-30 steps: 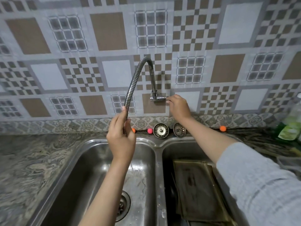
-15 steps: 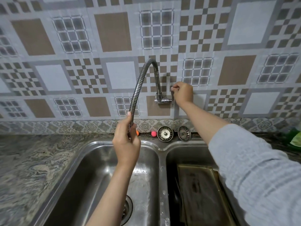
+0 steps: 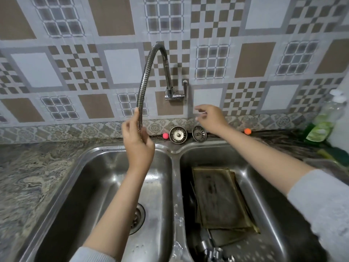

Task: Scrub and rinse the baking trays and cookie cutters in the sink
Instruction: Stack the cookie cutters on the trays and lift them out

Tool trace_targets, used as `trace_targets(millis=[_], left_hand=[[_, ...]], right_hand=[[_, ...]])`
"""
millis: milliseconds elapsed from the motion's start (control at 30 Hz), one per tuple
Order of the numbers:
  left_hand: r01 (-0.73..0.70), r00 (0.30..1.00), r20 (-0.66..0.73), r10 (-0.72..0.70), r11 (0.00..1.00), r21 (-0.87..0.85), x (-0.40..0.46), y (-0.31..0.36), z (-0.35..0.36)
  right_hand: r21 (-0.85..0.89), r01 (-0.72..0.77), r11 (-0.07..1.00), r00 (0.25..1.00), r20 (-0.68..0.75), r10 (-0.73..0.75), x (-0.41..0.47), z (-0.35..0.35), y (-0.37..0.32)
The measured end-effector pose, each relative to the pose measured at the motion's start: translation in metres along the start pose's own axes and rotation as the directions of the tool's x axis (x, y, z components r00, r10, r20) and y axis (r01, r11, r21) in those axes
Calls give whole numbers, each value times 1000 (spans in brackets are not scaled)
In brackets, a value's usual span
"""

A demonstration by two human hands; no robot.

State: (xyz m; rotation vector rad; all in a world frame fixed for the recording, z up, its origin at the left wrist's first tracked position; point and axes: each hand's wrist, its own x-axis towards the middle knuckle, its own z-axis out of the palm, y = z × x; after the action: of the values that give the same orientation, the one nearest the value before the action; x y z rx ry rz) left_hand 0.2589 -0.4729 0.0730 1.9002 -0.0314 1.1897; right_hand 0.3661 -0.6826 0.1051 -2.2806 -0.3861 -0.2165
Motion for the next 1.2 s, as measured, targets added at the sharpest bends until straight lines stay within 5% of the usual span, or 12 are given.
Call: trace_targets(millis=[167, 300, 367, 467, 633, 700, 833, 1200], left_hand=[[-6, 999, 48, -1, 989, 148, -56, 32, 9], [92, 924, 357, -133, 987, 129, -115, 36, 26], [198, 744, 611, -270, 963, 184, -140, 29, 38], [250, 280, 808, -518, 852, 460, -171, 23, 51], [-154, -215, 807, -550, 835, 528, -201, 30, 60], [-280, -349, 749, -563, 826, 490, -208, 31, 63], [-265, -438, 718, -541, 841, 472, -225, 21, 65], [-214, -450, 748, -489, 872, 441, -236, 11, 63]], right_hand=[[-122, -187, 975, 955, 210, 210, -105, 2, 71], [-163, -339, 926, 831, 410, 376, -182, 8, 113], [-198, -357, 913, 720, 565, 403, -213, 17, 127], [-273, -292, 917, 541, 743, 394, -250, 33, 142], [-305, -283, 909, 328, 860, 391, -274, 47, 151], [-312, -298, 902, 302, 866, 399, -273, 53, 153], [-262, -348, 900, 334, 862, 380, -271, 65, 158], [-163, -467, 869, 280, 905, 320, -279, 77, 165]])
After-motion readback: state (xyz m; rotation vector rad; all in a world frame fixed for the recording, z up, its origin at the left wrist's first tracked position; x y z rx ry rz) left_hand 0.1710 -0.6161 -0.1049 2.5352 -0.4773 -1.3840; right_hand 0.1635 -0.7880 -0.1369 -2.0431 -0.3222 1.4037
